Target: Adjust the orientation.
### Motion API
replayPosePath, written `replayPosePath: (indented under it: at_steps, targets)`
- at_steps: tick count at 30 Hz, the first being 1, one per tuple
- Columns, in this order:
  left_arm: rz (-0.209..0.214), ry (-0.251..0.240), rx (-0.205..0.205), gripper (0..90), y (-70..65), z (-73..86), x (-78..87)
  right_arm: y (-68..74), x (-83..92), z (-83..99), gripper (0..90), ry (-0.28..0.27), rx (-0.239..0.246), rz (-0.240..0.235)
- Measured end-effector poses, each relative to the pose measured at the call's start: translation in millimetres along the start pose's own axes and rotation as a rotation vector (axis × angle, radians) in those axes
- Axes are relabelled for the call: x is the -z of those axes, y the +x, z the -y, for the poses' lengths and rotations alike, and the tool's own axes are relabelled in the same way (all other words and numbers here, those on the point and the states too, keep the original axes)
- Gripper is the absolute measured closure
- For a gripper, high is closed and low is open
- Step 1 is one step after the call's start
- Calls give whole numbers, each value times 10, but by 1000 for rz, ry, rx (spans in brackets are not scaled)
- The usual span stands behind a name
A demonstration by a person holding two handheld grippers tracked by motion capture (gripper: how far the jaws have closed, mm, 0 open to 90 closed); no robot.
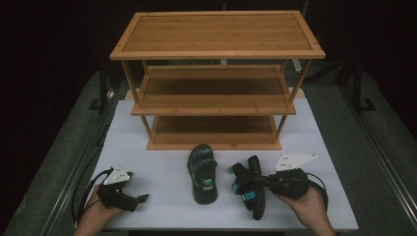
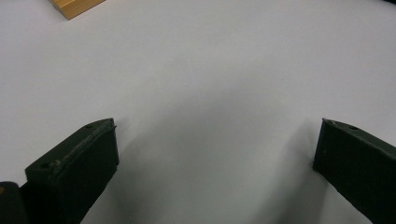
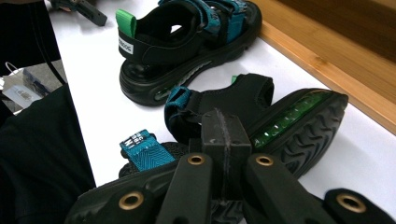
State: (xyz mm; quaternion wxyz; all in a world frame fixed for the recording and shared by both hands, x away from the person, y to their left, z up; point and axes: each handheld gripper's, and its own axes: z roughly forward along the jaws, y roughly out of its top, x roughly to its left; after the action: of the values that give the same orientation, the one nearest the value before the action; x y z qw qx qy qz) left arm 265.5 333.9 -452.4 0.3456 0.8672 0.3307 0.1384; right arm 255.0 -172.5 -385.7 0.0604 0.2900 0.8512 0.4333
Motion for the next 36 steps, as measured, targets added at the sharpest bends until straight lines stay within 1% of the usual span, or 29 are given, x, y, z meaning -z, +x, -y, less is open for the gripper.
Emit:
replayPosePath:
  at_steps: [7, 14, 23, 28, 33, 36]
  targets:
    - [-1, 0, 0, 0, -1, 0, 0, -50, 99, 57, 898, -15, -26, 15]
    - [0, 1, -2, 0, 1, 0, 0, -96, 196, 116, 898, -20, -38, 32]
    - [0, 1, 0, 0, -1, 0, -1, -206, 372, 297, 898, -23, -78, 72]
    - [-1, 1, 0, 0, -2, 0, -1, -270, 410, 387, 898, -41, -114, 60]
    - [0, 1, 0, 0, -1, -1, -1, -307, 430, 437, 898, -44, -128, 57]
    - [0, 1, 0, 0, -1, -1, -1, -346, 445, 490, 898, -51, -151, 50]
